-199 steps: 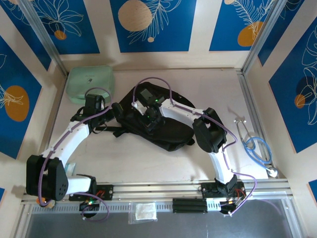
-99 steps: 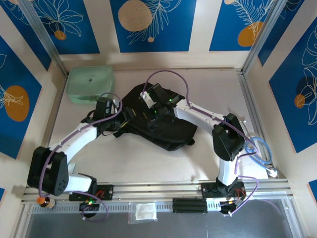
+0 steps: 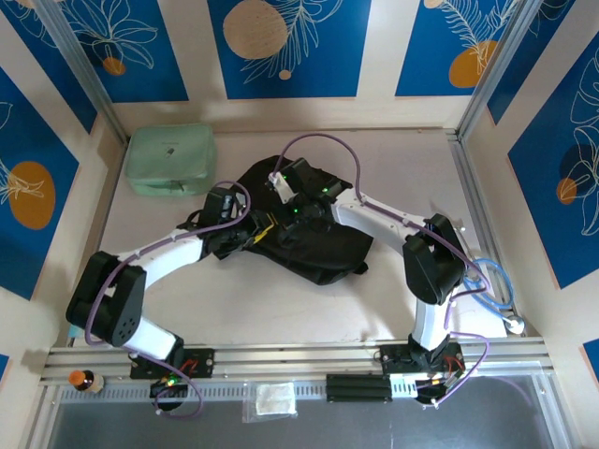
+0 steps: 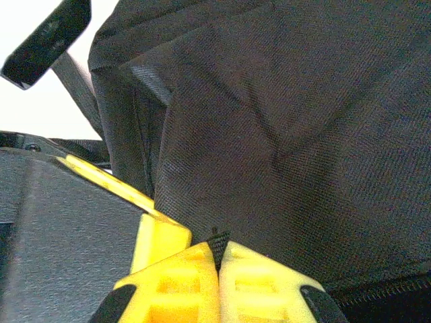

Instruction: Pack books, pencil case, and school supplies into a backpack

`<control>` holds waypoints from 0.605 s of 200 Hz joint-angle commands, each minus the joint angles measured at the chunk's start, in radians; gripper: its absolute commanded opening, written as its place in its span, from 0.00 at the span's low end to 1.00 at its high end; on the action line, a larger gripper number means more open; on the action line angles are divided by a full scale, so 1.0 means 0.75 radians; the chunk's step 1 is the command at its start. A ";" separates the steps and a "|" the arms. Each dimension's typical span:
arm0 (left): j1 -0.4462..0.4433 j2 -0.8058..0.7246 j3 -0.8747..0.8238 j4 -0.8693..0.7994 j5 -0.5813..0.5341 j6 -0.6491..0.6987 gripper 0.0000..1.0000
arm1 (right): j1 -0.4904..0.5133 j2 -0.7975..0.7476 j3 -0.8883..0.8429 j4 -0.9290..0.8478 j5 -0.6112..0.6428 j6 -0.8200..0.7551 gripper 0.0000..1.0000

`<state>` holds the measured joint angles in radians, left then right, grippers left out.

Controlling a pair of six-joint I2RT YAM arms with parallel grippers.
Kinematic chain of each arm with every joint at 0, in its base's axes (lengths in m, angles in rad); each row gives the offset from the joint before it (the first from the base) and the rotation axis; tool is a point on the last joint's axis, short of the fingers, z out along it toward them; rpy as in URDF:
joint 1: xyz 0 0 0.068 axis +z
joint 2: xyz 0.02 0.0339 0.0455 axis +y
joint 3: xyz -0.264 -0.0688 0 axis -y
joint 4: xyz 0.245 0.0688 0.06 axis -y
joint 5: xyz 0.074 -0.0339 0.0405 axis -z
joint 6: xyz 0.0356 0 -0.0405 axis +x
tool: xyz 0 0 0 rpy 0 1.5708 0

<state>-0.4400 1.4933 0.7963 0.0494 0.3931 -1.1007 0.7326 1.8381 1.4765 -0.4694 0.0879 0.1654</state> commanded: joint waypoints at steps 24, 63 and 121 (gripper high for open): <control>-0.011 0.011 0.014 -0.021 -0.008 0.013 0.09 | -0.015 -0.045 -0.016 0.033 0.070 0.032 0.00; -0.011 0.005 0.016 -0.104 -0.053 0.069 0.00 | -0.079 0.042 0.082 -0.063 0.452 0.144 0.00; -0.008 -0.015 -0.002 -0.161 -0.092 0.112 0.00 | -0.289 0.261 0.355 -0.225 0.624 0.296 0.00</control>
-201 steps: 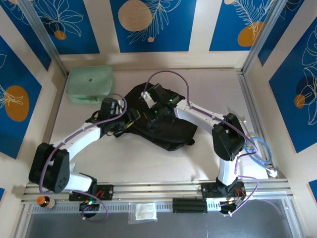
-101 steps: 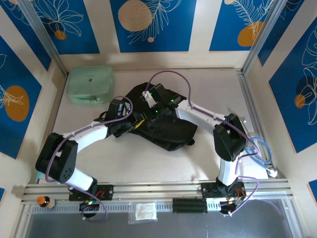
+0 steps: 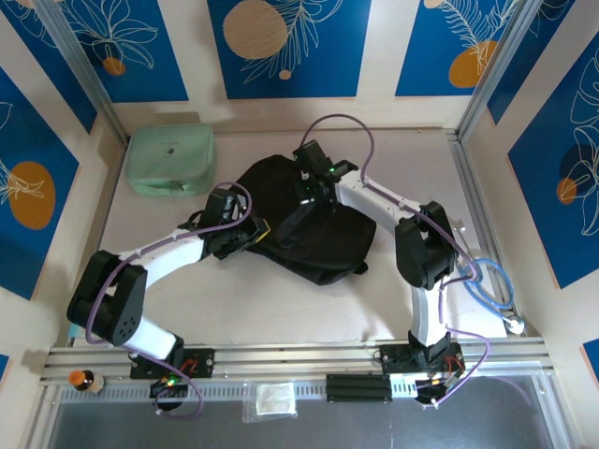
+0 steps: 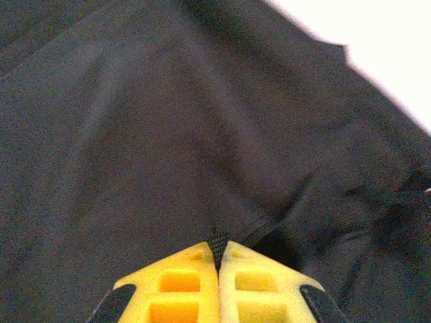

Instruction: Pack books, pencil case, and school supplies into a backpack

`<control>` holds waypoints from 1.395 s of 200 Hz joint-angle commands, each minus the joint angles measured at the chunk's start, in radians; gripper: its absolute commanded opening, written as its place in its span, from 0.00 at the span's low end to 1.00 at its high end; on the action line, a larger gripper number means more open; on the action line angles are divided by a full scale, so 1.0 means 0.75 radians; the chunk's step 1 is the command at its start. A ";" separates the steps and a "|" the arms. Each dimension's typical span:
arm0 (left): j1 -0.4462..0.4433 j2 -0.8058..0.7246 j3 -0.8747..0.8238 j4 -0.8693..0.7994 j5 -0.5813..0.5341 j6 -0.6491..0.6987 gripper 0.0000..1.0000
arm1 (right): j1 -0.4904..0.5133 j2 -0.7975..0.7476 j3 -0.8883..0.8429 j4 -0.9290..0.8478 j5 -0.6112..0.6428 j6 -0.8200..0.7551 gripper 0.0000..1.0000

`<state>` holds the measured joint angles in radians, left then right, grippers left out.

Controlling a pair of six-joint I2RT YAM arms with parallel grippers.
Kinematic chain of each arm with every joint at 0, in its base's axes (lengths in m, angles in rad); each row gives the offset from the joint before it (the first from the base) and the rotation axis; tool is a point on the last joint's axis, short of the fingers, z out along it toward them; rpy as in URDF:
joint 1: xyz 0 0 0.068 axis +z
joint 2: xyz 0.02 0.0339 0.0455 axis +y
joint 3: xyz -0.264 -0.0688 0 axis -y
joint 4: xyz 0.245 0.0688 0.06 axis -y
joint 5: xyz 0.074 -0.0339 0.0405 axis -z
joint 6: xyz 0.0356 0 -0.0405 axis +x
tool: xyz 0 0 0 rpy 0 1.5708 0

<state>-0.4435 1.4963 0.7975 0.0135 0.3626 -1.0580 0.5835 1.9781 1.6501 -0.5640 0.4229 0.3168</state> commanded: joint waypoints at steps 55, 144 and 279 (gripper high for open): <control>-0.002 0.015 0.090 -0.164 -0.052 0.155 0.00 | -0.140 0.091 0.164 -0.178 0.142 0.173 0.00; 0.090 0.508 0.759 -0.174 -0.106 0.455 0.00 | -0.251 -0.066 -0.053 -0.058 -0.119 0.259 0.00; 0.130 0.447 0.873 -0.288 -0.433 0.658 0.58 | -0.334 -0.140 0.048 0.031 -0.256 0.209 0.41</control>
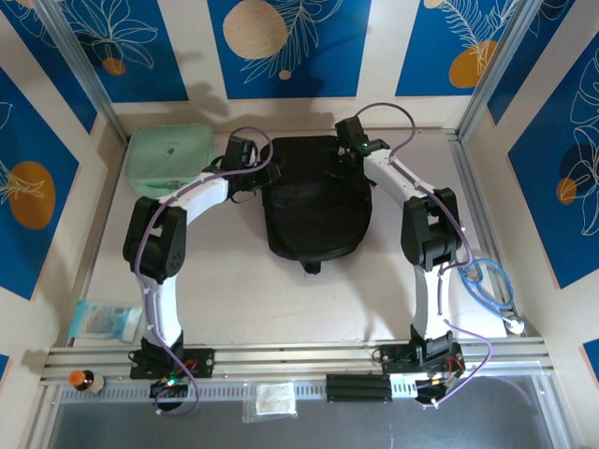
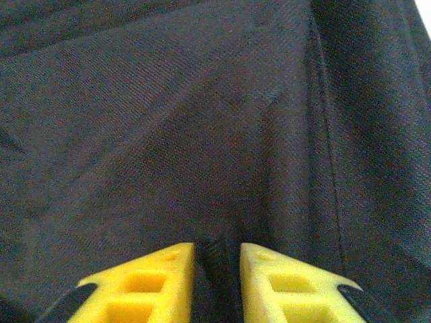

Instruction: Pack books, pencil case, and school supplies into a backpack

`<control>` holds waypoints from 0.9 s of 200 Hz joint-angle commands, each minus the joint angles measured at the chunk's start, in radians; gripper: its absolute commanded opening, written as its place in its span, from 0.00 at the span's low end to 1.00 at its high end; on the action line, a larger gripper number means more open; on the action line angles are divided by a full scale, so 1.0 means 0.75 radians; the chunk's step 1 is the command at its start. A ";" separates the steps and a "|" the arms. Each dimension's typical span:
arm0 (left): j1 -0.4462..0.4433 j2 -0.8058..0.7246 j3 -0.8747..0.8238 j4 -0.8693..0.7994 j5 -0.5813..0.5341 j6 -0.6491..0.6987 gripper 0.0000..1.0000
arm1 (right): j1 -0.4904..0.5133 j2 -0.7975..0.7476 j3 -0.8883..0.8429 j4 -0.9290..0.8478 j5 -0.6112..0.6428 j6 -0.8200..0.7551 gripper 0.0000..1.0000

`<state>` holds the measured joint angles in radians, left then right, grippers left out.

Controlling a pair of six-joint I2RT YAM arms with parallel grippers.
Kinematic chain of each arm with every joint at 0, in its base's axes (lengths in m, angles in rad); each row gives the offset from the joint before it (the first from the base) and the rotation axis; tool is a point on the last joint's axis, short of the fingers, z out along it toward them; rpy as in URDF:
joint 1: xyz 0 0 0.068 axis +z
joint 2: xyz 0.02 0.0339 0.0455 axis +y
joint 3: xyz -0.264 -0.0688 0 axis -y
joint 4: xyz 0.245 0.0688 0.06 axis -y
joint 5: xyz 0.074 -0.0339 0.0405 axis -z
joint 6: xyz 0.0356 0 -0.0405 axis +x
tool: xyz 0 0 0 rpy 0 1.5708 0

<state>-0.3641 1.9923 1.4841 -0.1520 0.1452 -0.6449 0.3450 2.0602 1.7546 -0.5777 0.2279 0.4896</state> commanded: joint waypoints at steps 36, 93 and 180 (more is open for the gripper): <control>0.060 -0.536 -0.292 -0.094 -0.397 0.227 0.84 | -0.057 -0.596 -0.430 0.225 0.131 -0.076 0.72; 0.150 -0.977 -0.850 0.065 -0.982 0.357 1.00 | -0.145 -0.987 -1.016 0.561 0.559 -0.116 0.99; 0.305 -1.081 -1.426 0.709 -1.082 0.688 0.99 | -0.291 -1.010 -1.610 1.182 0.613 -0.247 0.99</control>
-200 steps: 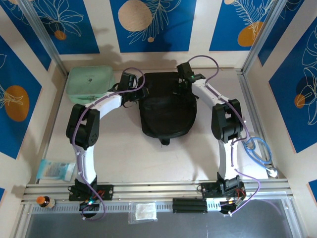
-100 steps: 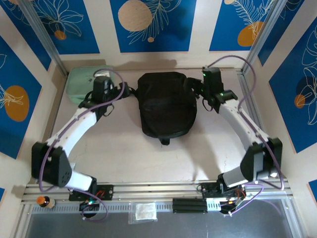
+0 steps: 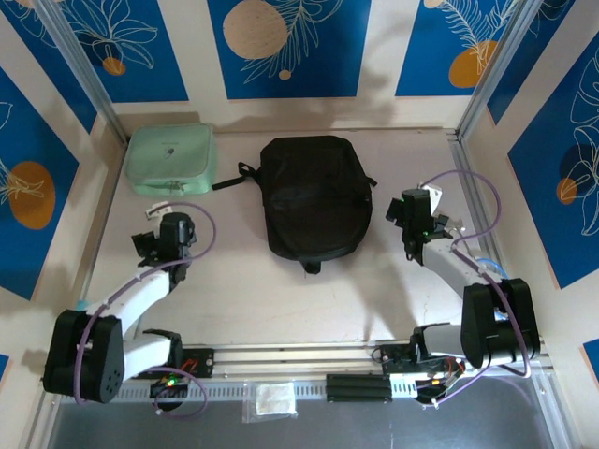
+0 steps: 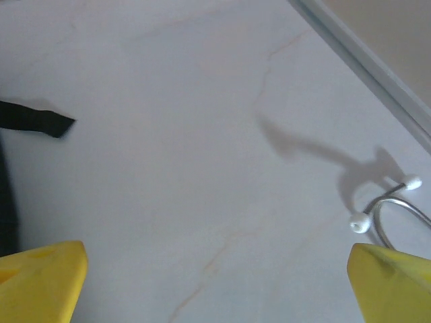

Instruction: Pack books, pencil case, and school supplies into a backpack

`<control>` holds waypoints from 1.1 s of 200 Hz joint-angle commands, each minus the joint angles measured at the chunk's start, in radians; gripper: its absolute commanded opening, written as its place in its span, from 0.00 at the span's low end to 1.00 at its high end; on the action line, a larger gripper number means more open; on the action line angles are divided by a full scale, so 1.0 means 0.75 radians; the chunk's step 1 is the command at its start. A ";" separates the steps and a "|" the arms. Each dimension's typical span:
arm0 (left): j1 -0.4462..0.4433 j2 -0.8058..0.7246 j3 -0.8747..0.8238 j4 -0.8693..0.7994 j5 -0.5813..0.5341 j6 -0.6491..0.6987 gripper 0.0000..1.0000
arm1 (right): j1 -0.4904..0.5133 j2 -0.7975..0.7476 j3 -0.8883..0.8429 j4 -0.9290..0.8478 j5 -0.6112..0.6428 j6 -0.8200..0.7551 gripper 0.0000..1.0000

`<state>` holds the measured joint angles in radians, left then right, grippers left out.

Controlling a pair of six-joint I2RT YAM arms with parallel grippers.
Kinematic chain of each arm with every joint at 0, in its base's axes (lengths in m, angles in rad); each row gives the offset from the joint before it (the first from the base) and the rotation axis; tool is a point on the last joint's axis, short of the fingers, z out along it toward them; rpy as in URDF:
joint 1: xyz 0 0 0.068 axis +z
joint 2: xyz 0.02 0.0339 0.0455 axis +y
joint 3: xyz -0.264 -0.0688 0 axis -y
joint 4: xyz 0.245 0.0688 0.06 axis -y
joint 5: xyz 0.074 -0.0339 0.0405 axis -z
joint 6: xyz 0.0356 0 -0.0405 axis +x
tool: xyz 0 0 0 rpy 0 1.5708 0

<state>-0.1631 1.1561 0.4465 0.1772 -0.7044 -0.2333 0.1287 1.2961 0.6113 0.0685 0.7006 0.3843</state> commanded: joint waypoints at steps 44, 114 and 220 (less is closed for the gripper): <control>0.076 0.181 -0.135 0.637 0.415 0.279 0.99 | 0.004 0.061 -0.307 0.856 -0.312 -0.353 1.00; 0.109 0.435 -0.183 1.092 0.705 0.338 0.99 | -0.037 0.257 -0.402 1.234 -0.480 -0.419 1.00; 0.105 0.545 -0.122 1.064 0.677 0.337 1.00 | -0.127 0.303 -0.296 1.058 -0.500 -0.306 0.99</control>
<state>-0.0937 1.5631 0.3382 0.9546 -0.2131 0.0097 0.0349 1.5246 0.3756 0.8761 0.3470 0.1337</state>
